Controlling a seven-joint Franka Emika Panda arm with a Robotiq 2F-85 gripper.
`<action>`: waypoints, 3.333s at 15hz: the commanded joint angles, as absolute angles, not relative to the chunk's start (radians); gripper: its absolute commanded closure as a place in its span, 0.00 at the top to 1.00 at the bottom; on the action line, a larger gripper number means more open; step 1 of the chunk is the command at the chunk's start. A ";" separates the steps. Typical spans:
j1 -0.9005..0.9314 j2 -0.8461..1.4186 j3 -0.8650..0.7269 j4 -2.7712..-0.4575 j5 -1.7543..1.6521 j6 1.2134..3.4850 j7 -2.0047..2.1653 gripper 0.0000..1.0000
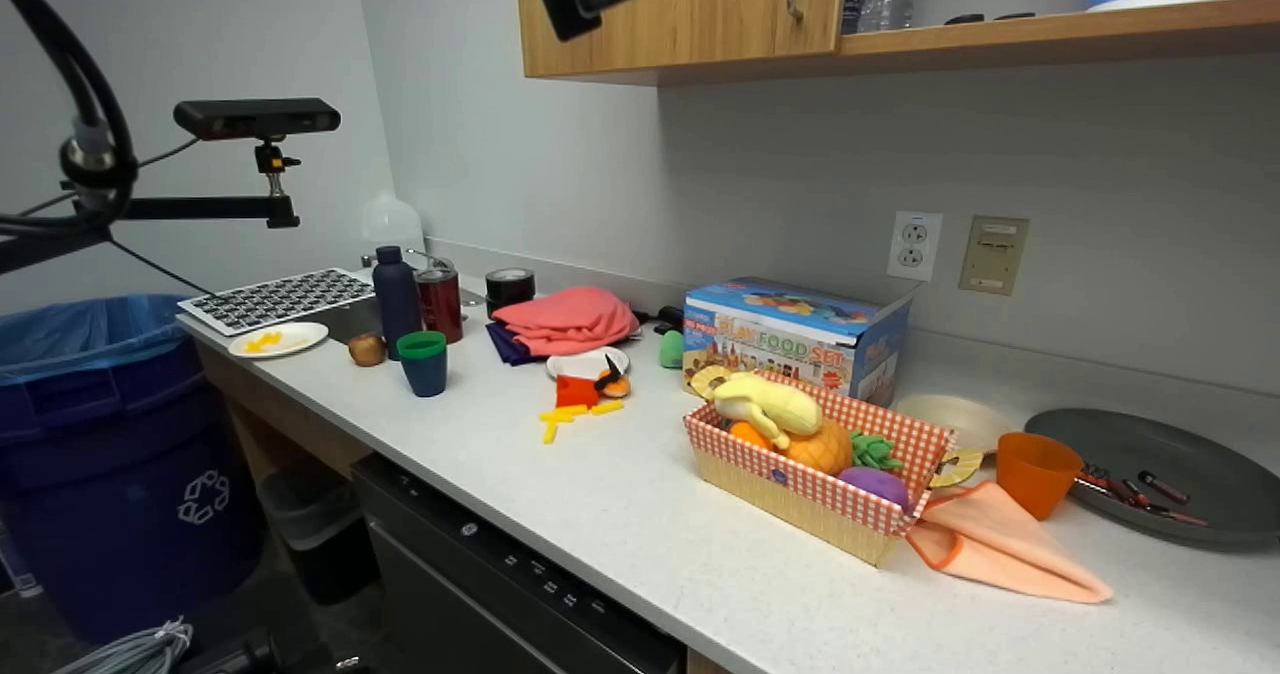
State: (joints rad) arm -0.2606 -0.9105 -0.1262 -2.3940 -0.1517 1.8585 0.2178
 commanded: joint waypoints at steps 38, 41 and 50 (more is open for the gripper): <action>-0.333 -0.465 -0.466 -1.795 -0.274 1.914 -0.107 1.00; -0.334 -0.433 -0.468 -1.768 -0.269 1.914 -0.103 1.00; -0.309 -0.314 -0.594 -1.653 -0.129 1.991 -0.238 1.00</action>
State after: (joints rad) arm -0.3089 -0.3810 -0.5511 -1.7298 -0.2030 1.9640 -0.1557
